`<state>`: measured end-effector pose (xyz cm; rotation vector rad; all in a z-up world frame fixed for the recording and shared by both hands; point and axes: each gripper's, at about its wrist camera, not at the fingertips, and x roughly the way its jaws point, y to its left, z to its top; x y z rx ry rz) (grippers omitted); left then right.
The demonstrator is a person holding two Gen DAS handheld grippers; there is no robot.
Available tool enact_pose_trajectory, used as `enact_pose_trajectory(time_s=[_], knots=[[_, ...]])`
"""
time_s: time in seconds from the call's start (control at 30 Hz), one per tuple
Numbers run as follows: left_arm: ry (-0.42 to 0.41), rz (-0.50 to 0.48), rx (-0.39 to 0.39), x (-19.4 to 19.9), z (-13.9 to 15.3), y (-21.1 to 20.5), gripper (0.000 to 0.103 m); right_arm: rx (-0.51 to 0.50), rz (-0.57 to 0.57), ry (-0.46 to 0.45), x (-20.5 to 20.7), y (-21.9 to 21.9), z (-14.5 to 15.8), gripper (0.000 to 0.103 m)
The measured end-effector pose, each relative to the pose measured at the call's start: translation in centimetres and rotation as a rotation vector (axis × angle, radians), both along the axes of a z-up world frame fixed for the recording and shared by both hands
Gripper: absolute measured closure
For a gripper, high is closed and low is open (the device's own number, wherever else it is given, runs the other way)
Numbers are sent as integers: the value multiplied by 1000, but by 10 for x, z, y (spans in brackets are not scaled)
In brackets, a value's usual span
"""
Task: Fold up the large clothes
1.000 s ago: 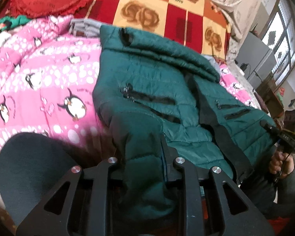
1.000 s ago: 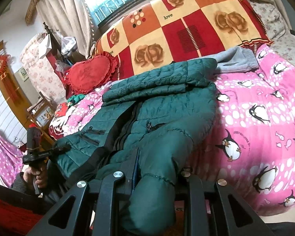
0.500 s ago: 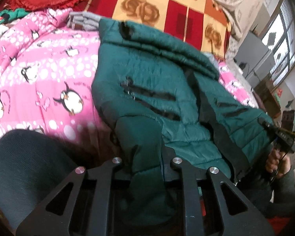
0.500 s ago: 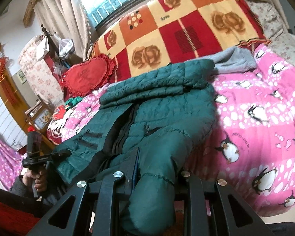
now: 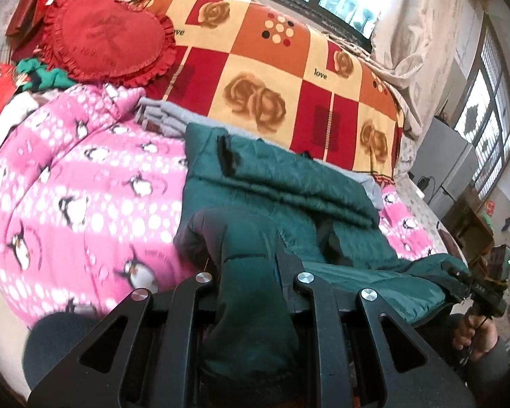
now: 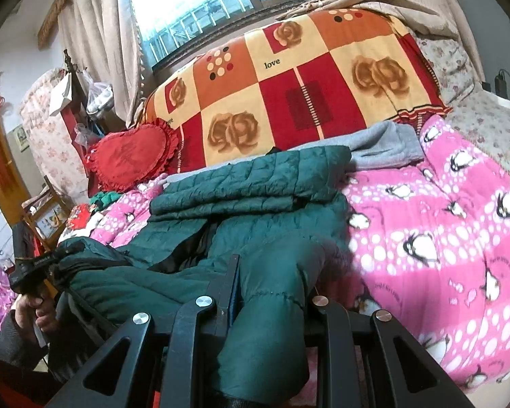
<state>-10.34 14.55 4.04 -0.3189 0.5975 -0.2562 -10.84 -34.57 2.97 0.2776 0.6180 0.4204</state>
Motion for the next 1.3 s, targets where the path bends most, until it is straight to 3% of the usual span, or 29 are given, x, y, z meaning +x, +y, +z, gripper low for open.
enact_pose_trajectory(time_s=[0.6, 0.83, 0.97, 1.3], knots=[[-140, 107, 23, 65, 70, -16, 88, -23, -84, -150, 89, 13, 61, 82], [-167, 180, -9, 115, 90, -18, 88, -17, -117, -184, 159, 21, 76, 82], [-180, 208, 30, 157, 79, -19, 88, -24, -156, -185, 200, 23, 66, 82], [-15, 305, 91, 264, 7, -21, 88, -48, -188, -42, 285, 31, -5, 82]])
